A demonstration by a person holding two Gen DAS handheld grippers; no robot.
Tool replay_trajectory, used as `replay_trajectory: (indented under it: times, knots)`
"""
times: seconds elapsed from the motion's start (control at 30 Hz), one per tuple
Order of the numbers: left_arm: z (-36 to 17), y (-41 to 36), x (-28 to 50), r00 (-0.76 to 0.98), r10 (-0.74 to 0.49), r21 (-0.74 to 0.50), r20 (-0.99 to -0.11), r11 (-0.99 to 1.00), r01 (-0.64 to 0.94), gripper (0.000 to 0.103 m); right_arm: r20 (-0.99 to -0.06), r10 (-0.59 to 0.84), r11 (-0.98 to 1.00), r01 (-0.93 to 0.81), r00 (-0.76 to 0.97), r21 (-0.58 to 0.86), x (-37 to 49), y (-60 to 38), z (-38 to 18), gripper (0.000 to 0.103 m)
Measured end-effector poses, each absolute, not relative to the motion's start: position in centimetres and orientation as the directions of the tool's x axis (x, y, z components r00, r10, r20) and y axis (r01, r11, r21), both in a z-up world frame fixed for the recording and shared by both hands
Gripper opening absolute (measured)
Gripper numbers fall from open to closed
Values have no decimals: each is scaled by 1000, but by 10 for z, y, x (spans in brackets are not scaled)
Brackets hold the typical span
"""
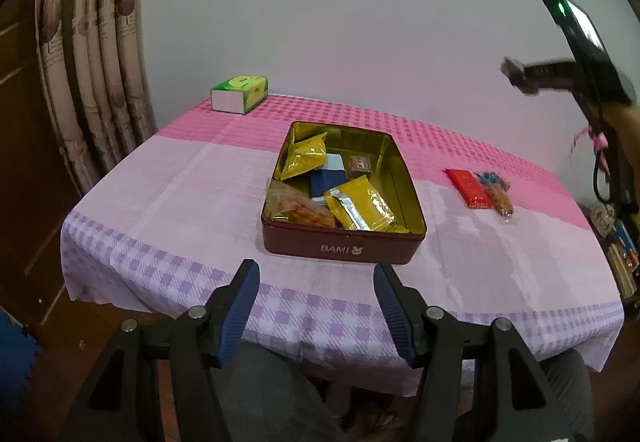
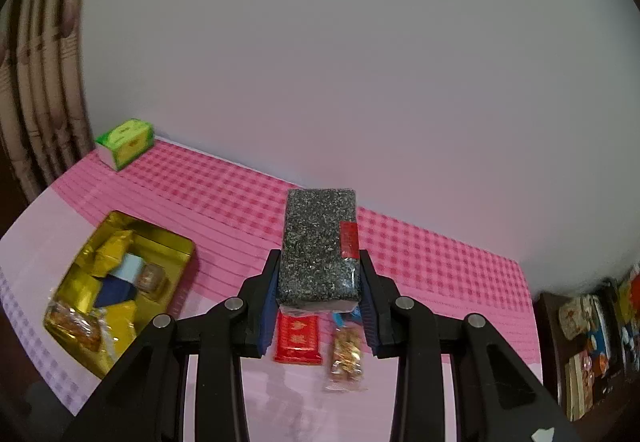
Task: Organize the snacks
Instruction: 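Carry the grey block packet with the right gripper into the tin and release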
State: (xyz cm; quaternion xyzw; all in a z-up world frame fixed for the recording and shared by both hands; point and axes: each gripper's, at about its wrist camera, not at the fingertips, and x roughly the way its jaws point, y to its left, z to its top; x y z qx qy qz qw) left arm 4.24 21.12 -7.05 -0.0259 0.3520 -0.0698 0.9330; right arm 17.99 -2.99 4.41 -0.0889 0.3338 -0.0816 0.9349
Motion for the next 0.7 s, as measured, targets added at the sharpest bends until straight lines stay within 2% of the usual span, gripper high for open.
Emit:
replay_trajectory:
  times: [0.7]
  knots:
    - [-78, 211, 46, 713, -143, -92, -686, 990, 110, 61, -610, -152, 972, 5, 778, -236, 187, 28, 44, 32]
